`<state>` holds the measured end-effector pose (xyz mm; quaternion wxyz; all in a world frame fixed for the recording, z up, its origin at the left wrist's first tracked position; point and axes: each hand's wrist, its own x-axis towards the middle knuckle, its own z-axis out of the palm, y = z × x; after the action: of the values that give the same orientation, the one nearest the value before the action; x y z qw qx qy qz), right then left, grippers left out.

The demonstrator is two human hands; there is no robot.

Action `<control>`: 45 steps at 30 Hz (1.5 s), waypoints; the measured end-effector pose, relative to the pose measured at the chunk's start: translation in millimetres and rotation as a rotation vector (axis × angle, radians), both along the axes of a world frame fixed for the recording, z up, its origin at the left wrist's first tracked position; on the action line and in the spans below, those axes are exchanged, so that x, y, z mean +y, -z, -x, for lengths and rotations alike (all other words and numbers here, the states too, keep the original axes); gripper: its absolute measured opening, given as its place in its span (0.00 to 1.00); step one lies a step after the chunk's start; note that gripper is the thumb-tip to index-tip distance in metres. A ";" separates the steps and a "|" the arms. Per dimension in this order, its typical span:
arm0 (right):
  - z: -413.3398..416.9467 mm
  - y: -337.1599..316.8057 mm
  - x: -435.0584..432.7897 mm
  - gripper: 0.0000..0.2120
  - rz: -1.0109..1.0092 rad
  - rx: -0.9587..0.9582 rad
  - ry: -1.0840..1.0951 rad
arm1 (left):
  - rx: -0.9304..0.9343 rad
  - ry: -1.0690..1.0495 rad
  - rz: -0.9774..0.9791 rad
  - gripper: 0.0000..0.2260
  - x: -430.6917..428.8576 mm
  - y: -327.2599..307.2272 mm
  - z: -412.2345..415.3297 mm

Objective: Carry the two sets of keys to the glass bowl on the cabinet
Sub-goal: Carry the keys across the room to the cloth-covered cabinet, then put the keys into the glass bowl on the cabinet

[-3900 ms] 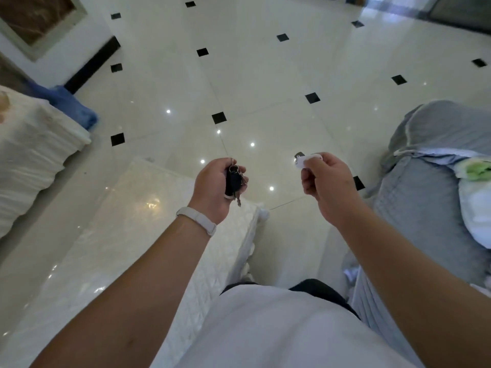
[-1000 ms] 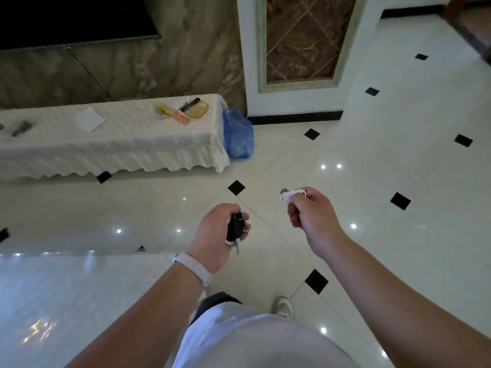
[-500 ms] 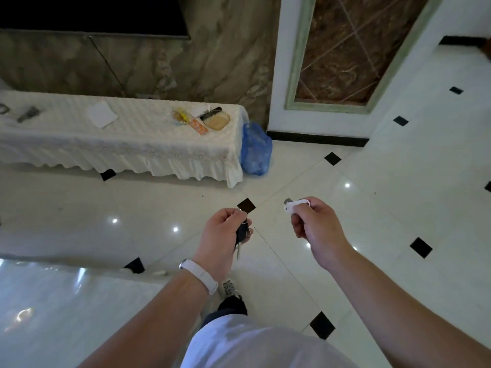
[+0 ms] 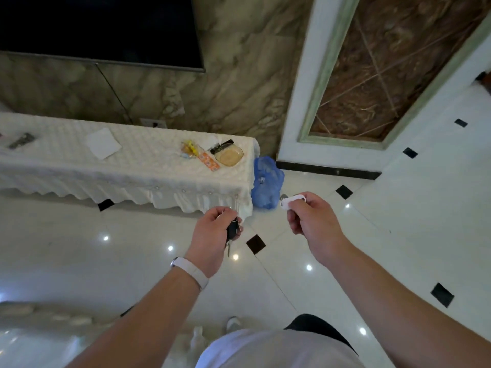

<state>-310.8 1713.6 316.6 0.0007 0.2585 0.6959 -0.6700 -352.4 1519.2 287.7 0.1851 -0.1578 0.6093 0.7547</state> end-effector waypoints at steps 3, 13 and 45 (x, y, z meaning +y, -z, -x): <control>34.1 4.3 9.1 0.10 0.005 -0.022 0.006 | -0.001 0.002 0.008 0.03 4.0 4.4 37.6; 198.7 43.2 68.3 0.06 0.001 -0.108 -0.072 | -0.039 -0.132 0.079 0.04 56.3 18.6 183.6; 551.4 86.9 22.5 0.05 -0.163 -0.272 -0.184 | -0.166 -0.201 0.115 0.04 25.0 100.2 514.4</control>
<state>-862.2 1736.1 229.7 0.1354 0.2811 0.7620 -0.5674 -866.9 1544.2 187.5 0.1492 -0.2904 0.6153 0.7175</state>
